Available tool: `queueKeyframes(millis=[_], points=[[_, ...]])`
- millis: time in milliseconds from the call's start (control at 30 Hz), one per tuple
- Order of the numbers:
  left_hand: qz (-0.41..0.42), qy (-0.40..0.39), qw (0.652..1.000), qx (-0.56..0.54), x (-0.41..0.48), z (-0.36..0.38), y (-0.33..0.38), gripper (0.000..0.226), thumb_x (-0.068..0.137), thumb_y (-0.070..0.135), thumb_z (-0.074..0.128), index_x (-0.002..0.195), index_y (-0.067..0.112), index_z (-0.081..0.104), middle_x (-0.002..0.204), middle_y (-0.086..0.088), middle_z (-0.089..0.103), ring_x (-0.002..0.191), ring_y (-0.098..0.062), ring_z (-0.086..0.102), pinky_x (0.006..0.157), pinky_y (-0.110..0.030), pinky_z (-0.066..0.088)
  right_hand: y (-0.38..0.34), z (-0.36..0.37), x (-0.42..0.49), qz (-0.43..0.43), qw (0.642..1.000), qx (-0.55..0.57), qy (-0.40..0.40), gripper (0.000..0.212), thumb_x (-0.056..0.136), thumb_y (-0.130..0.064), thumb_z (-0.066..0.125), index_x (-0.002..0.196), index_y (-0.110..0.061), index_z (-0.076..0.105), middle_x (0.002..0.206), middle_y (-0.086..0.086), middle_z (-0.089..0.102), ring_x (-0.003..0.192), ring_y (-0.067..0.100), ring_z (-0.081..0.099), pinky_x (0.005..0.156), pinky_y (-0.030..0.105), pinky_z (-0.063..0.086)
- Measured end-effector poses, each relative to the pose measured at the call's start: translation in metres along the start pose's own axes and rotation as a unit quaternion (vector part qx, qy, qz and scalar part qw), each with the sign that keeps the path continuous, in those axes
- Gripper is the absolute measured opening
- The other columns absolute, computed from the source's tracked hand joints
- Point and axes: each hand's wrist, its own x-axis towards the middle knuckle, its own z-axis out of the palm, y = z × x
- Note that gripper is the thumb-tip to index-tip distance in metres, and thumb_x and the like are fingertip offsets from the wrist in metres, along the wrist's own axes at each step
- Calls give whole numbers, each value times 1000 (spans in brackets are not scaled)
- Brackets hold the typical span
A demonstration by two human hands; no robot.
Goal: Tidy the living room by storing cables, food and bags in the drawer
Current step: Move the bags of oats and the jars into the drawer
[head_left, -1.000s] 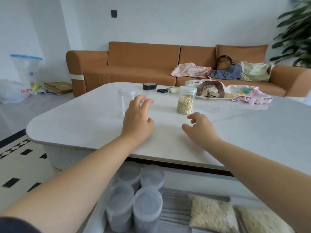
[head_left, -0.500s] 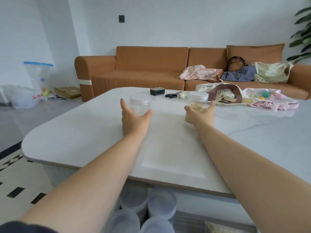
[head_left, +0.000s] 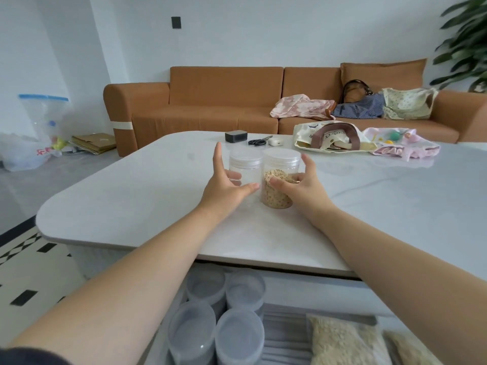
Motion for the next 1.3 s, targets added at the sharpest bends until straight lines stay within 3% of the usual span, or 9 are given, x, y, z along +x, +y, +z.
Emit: queueKeyframes(millis=[167, 300, 400, 600, 767, 900, 1033, 1133, 1300], points=[[114, -39, 990, 77, -44, 8, 20, 101, 79, 33, 74, 143, 53, -1, 124, 17, 36, 97, -9, 60, 89, -33, 47, -13, -22, -54, -98, 990, -85, 60, 84, 77, -52, 66, 142, -45, 13, 139, -5, 44, 126, 15, 46, 102, 36, 39], [144, -70, 986, 50, -77, 13, 34, 75, 83, 35, 68, 140, 38, 19, 114, 8, 56, 91, -1, 59, 87, -24, 44, -23, -40, -101, -119, 984, -103, 85, 60, 78, -47, 67, 127, -35, 35, 88, -6, 63, 83, 11, 61, 74, 28, 45], [169, -82, 982, -30, -111, 16, 43, 62, 81, 49, 59, 132, 32, 27, 108, 16, 54, 95, 0, 58, 84, -19, 47, -29, -53, -143, -155, 981, -84, 83, 60, 68, -56, 64, 117, -35, 37, 82, -12, 61, 68, 2, 58, 63, 19, 43], [239, -40, 970, 4, -153, 6, 41, 43, 75, 53, 52, 114, 44, 35, 114, 13, 53, 90, -16, 56, 80, -35, 49, -25, -63, -196, -205, 974, -74, 58, 57, 68, -52, 64, 116, -36, 38, 107, -19, 54, 102, 5, 58, 88, 29, 48], [193, -102, 975, 35, -173, -5, 38, 57, 67, 52, 56, 120, 34, 42, 56, 5, 41, 51, -8, 38, 54, -24, 36, -13, -64, -217, -210, 972, -99, 47, 62, 67, -53, 62, 118, -26, 39, 107, -24, 49, 99, -7, 53, 86, 13, 42], [154, -209, 963, 78, -179, -23, 38, 72, 69, 47, 69, 131, 43, 34, 82, 13, 54, 62, -1, 47, 59, -13, 36, -10, -67, -222, -194, 972, -134, -11, 61, 64, -52, 60, 115, -25, 41, 99, -21, 53, 93, -15, 53, 77, -1, 37], [126, -360, 901, 205, -181, -39, 48, 76, 75, 38, 74, 134, 55, 29, 119, 41, 44, 109, 22, 41, 85, 1, 34, -7, -69, -222, -132, 970, -197, -60, 63, 58, -61, 60, 113, -34, 41, 92, -1, 61, 79, 7, 56, 69, 17, 46], [139, -407, 839, 335, -185, -43, 58, 71, 75, 45, 70, 132, 51, 28, 118, 30, 46, 100, 7, 49, 82, -9, 39, -2, -64, -222, -85, 960, -235, -122, 62, 62, -57, 66, 115, -36, 41, 81, 19, 58, 58, 10, 44, 58, 29, 43], [124, -467, 754, 445, -190, -44, 66, 60, 75, 47, 69, 122, 44, 32, 106, 18, 51, 84, -4, 53, 73, -28, 48, 7, -58, -227, -47, 923, -306, -228, 73, 64, -53, 71, 128, -43, 36, 102, -13, 60, 86, 3, 58, 79, 26, 49]])
